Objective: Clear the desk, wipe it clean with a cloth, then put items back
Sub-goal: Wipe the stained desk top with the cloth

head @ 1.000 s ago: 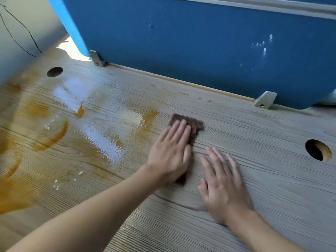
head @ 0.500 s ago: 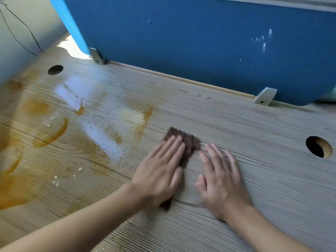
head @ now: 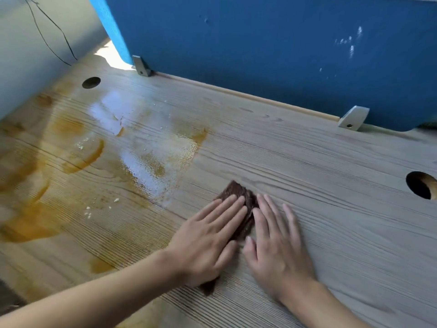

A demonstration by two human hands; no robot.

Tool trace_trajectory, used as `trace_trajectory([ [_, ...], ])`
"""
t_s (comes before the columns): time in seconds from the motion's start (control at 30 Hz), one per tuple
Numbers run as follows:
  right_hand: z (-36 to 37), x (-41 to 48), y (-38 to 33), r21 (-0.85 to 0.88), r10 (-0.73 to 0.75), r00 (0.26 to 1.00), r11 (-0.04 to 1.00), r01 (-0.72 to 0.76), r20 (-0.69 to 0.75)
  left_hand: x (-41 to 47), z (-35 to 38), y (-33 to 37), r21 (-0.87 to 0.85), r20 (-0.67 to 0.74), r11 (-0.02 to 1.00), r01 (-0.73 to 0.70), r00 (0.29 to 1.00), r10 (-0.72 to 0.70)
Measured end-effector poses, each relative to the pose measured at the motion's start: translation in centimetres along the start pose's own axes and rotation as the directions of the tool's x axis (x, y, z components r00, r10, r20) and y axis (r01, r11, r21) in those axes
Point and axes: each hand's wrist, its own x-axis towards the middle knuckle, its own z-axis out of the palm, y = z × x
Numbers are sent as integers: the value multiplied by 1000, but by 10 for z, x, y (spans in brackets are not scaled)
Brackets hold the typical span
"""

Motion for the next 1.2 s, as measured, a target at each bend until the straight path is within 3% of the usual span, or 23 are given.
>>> trace_trajectory([
  [0.07, 1, 0, -1, -7, -2, 1000, 1000, 2, 7, 6, -1, -19, -6, 25, 998, -62, 998, 62],
  [0.1, 1, 0, 0, -16, -3, 1000, 1000, 3, 12, 18, -3, -31, 5, 18, 1000, -22, 1000, 22],
  [0.17, -1, 0, 1, -33, 0, 1000, 999, 0, 18, 50, -7, -53, 23, -39, 982, 188, 982, -187],
  [0.23, -2, -1, 1, -43, 4, 999, 999, -2, 40, 74, -8, -66, 18, -88, 897, 441, 895, -438],
  [0.3, -2, -1, 1, -44, 12, 999, 999, -10, 48, 73, -3, -54, 14, -95, 869, 495, 866, -492],
  [0.43, -2, 1, -1, -51, 17, 998, 999, -14, 53, 0, -1, -5, 26, -6, 994, 110, 994, -110],
  [0.5, -2, 1, -2, -64, 21, 998, 998, -17, 53, -23, -2, -4, 18, 32, 998, -56, 998, 56],
  [0.57, -1, 2, -3, -69, 20, 999, 997, -17, 41, -14, -3, -20, 13, 47, 997, -75, 996, 75],
  [0.63, -1, 3, -2, -74, 16, 999, 997, -13, 38, 18, -5, -40, 18, -1, 995, 94, 996, -94],
  [0.7, -1, 1, -2, -93, 17, 999, 996, -13, 44, 46, -10, -54, 16, -63, 923, 386, 921, -384],
  [0.77, -1, 0, -2, -105, 27, 998, 994, -22, 48, 49, -4, -48, -5, -84, 873, 488, 870, -486],
  [0.83, 0, 3, -1, -112, 23, 999, 994, -17, 46, 19, 2, -21, 0, -79, 934, 356, 932, -355],
  [0.9, -3, 0, -3, -114, 38, 999, 993, -36, 17, -29, 5, 11, 1, -62, 994, 106, 992, -106],
  [0.97, -5, -10, -15, -74, 113, 991, 990, -118, -76, -53, 5, 7, -10, -8, 998, -59, 998, 59],
  [1.0, -3, -18, -25, -39, 154, 981, 986, -160, -118, -47, 5, -5, -11, -1, 998, -68, 998, 68],
  [1.07, 2, -36, -45, 0, 136, 982, 991, -137, -129, -20, 1, -29, 0, -49, 994, 113, 992, -112],
  [1.13, 6, -49, -55, -52, 30, 998, 998, -33, -50, 7, -8, -48, 7, -89, 930, 369, 926, -366],
  [1.2, 8, -49, -56, -85, 25, 1000, 996, -26, -7, 13, -4, -48, -8, -95, 891, 454, 886, -453],
])
